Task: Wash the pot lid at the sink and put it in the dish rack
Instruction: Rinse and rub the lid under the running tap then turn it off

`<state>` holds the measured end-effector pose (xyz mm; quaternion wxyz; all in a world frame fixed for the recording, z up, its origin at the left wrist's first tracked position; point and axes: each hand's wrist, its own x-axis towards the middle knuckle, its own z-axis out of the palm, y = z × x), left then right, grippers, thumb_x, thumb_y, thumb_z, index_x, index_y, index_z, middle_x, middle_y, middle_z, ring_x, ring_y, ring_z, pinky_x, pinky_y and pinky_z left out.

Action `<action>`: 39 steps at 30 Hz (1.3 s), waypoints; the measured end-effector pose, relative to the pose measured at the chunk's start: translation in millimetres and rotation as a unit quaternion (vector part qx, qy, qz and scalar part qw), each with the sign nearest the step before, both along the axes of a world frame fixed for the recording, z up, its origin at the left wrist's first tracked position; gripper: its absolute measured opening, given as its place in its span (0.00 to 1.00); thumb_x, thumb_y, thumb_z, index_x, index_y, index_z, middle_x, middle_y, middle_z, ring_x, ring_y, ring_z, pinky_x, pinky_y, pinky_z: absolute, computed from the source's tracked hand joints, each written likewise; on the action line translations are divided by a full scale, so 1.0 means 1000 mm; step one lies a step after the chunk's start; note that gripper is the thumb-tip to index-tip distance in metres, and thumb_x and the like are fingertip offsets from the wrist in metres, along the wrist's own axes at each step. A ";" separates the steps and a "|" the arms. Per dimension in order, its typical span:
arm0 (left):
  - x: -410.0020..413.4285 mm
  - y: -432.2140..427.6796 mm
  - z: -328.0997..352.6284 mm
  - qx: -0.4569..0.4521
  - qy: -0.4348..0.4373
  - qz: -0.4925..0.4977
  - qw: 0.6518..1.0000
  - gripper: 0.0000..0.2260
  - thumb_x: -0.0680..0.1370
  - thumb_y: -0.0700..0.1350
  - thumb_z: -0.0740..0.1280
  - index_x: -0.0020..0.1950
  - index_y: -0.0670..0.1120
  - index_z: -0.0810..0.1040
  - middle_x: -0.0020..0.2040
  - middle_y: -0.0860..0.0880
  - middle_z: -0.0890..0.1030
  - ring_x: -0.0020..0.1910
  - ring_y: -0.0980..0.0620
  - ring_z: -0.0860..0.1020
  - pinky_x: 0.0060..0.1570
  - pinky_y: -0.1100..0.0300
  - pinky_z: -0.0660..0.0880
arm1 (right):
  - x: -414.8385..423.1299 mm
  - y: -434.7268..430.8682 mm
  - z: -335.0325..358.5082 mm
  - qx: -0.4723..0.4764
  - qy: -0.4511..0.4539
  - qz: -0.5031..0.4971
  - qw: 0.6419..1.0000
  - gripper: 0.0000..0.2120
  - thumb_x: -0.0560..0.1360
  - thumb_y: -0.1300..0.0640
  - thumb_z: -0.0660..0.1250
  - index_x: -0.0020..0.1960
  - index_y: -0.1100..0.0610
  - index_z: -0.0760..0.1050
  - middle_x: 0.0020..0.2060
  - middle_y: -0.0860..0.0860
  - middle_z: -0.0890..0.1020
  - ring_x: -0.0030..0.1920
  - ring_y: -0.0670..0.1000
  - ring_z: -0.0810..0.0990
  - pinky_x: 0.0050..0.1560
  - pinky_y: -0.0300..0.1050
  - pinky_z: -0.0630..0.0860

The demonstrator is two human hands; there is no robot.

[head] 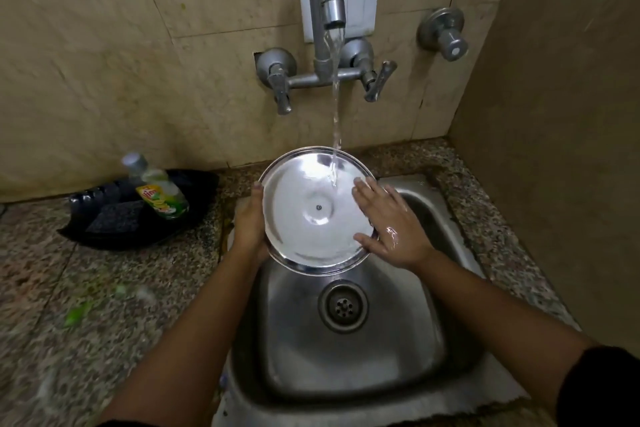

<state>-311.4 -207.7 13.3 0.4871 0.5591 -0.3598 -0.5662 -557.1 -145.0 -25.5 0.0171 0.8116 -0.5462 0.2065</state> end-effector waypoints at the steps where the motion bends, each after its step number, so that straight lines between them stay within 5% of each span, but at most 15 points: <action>1: 0.004 -0.001 0.002 0.014 0.012 0.001 1.000 0.17 0.79 0.56 0.62 0.44 0.45 0.82 0.41 0.48 0.85 0.42 0.48 0.83 0.40 0.57 0.80 | -0.002 0.000 0.005 -0.016 0.004 0.051 0.999 0.35 0.78 0.35 0.51 0.75 0.58 0.61 0.76 0.54 0.62 0.77 0.53 0.55 0.75 0.53 0.52; 4: 0.015 -0.006 0.005 0.073 0.019 -0.031 0.997 0.16 0.78 0.56 0.62 0.48 0.44 0.81 0.42 0.46 0.85 0.44 0.46 0.83 0.37 0.58 0.78 | -0.011 0.007 0.010 -0.063 0.069 0.197 0.976 0.28 0.79 0.40 0.55 0.70 0.57 0.71 0.70 0.52 0.72 0.72 0.51 0.67 0.73 0.51 0.59; 6: 0.018 -0.001 0.007 0.147 0.020 -0.074 0.986 0.15 0.78 0.55 0.62 0.51 0.44 0.81 0.36 0.47 0.85 0.36 0.50 0.83 0.30 0.59 0.79 | -0.014 0.011 0.011 -0.105 0.045 0.225 0.968 0.20 0.82 0.49 0.55 0.65 0.58 0.76 0.64 0.52 0.79 0.66 0.51 0.74 0.67 0.48 0.67; 8: 0.023 0.003 0.003 0.230 0.030 -0.122 0.965 0.20 0.78 0.57 0.61 0.59 0.43 0.78 0.41 0.43 0.85 0.37 0.48 0.84 0.31 0.57 0.81 | -0.007 0.014 0.018 -0.132 -0.072 0.171 0.974 0.18 0.82 0.53 0.54 0.57 0.60 0.80 0.54 0.54 0.83 0.56 0.50 0.78 0.59 0.44 0.71; 10: 0.026 0.006 -0.007 0.253 0.062 -0.182 0.948 0.31 0.77 0.65 0.54 0.67 0.43 0.73 0.58 0.37 0.81 0.55 0.42 0.80 0.46 0.51 0.81 | 0.009 0.014 0.031 -0.076 -0.265 0.058 0.960 0.16 0.82 0.53 0.56 0.53 0.61 0.79 0.46 0.55 0.83 0.49 0.46 0.78 0.51 0.40 0.72; 13: 0.018 0.007 -0.013 0.223 0.119 -0.214 0.944 0.35 0.76 0.70 0.45 0.67 0.49 0.75 0.67 0.39 0.75 0.70 0.41 0.69 0.66 0.45 0.65 | 0.027 0.000 0.050 0.078 -0.570 -0.039 0.817 0.06 0.80 0.64 0.61 0.51 0.61 0.76 0.39 0.52 0.78 0.38 0.40 0.77 0.40 0.34 0.73; 16: 0.005 0.008 -0.004 0.133 0.188 -0.174 0.957 0.31 0.78 0.65 0.51 0.65 0.43 0.76 0.60 0.41 0.81 0.60 0.42 0.78 0.55 0.48 0.77 | 0.022 -0.020 0.047 0.129 -0.633 -0.146 0.749 0.08 0.78 0.65 0.62 0.44 0.56 0.76 0.34 0.53 0.77 0.29 0.41 0.75 0.32 0.36 0.72; 19: -0.002 0.000 0.004 0.050 0.088 -0.115 0.988 0.17 0.80 0.51 0.62 0.60 0.39 0.77 0.53 0.40 0.80 0.47 0.46 0.80 0.39 0.53 0.81 | 0.014 -0.031 0.037 0.139 -0.678 -0.219 0.688 0.10 0.76 0.65 0.64 0.38 0.55 0.77 0.31 0.48 0.79 0.31 0.45 0.76 0.37 0.42 0.71; 22: -0.014 -0.004 0.014 0.014 0.011 -0.058 0.998 0.08 0.77 0.46 0.66 0.46 0.42 0.80 0.42 0.40 0.79 0.39 0.44 0.77 0.43 0.49 0.76 | 0.010 -0.032 0.034 0.153 -0.705 -0.234 0.652 0.12 0.75 0.65 0.65 0.34 0.54 0.78 0.29 0.48 0.80 0.34 0.50 0.76 0.42 0.44 0.71; 25: -0.027 -0.005 0.017 0.004 0.022 -0.028 0.999 0.07 0.73 0.47 0.69 0.39 0.44 0.80 0.39 0.39 0.79 0.38 0.44 0.76 0.45 0.47 0.75 | 0.008 -0.041 0.044 0.110 -0.675 -0.266 0.679 0.11 0.75 0.64 0.64 0.38 0.54 0.80 0.36 0.53 0.81 0.39 0.52 0.77 0.47 0.48 0.74; 30: -0.049 0.004 0.026 -0.014 0.045 0.002 0.999 0.11 0.78 0.46 0.65 0.36 0.45 0.75 0.30 0.44 0.72 0.25 0.48 0.71 0.28 0.57 0.69 | 0.009 -0.062 0.096 -0.005 -0.569 -0.245 0.785 0.16 0.80 0.56 0.62 0.66 0.57 0.73 0.60 0.50 0.77 0.58 0.46 0.74 0.59 0.40 0.70; 34: -0.039 0.003 0.035 -0.027 0.034 0.043 0.998 0.13 0.77 0.49 0.67 0.33 0.47 0.75 0.30 0.46 0.73 0.26 0.49 0.71 0.27 0.59 0.70 | 0.021 -0.088 0.131 -0.032 -0.483 -0.240 0.841 0.18 0.76 0.48 0.66 0.64 0.54 0.75 0.63 0.54 0.73 0.61 0.53 0.74 0.60 0.46 0.72; 39: -0.014 0.004 0.046 -0.080 -0.005 0.066 0.995 0.13 0.76 0.49 0.68 0.34 0.44 0.73 0.32 0.43 0.71 0.32 0.48 0.69 0.34 0.55 0.69 | 0.033 -0.097 0.144 -0.102 -0.438 -0.325 0.832 0.13 0.76 0.56 0.68 0.59 0.58 0.78 0.56 0.54 0.75 0.49 0.49 0.76 0.46 0.37 0.67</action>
